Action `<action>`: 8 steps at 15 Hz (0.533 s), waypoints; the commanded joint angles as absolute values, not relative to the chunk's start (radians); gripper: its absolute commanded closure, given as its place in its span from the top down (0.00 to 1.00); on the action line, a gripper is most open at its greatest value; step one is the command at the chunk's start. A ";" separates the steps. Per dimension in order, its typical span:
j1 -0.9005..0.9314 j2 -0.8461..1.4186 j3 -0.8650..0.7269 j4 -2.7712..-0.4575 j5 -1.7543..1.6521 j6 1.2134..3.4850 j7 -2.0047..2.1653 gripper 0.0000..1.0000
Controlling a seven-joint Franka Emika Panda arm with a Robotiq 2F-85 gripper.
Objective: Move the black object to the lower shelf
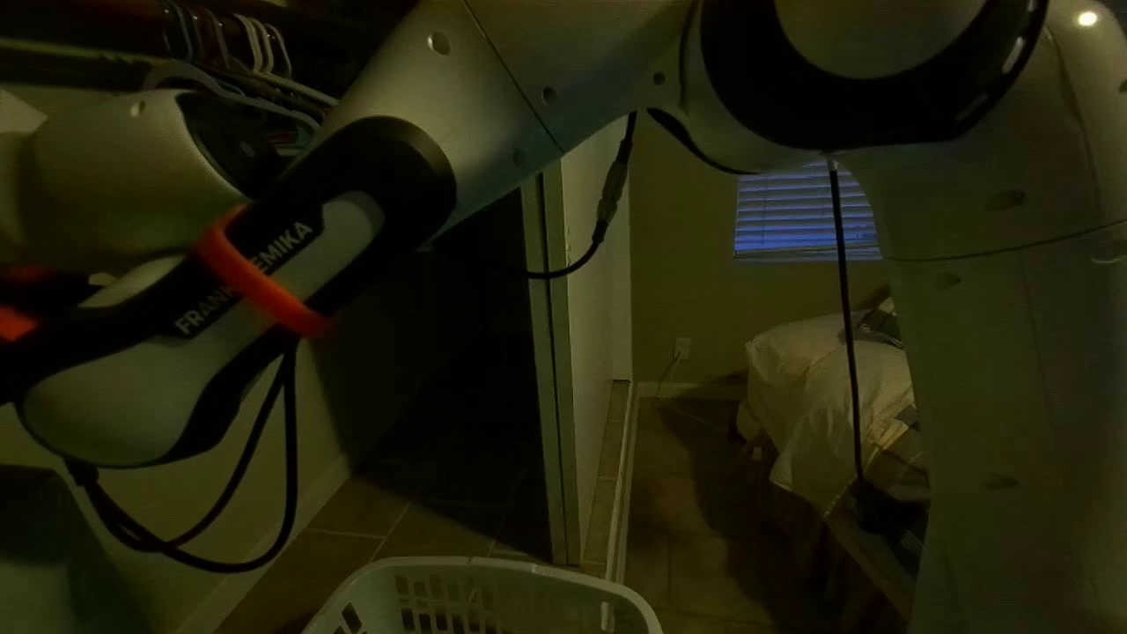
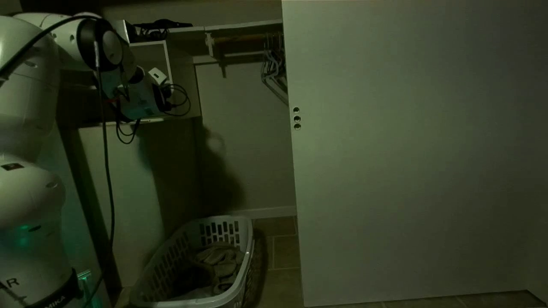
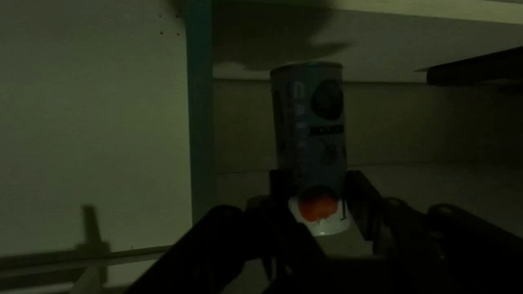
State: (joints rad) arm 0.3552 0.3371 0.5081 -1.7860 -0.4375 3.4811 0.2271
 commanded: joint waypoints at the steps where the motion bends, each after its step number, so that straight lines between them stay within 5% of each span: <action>1: 0.281 0.393 0.596 -1.732 -0.509 3.464 0.256 0.17; 8: 0.196 0.444 0.701 -1.710 -0.538 3.426 0.234 0.17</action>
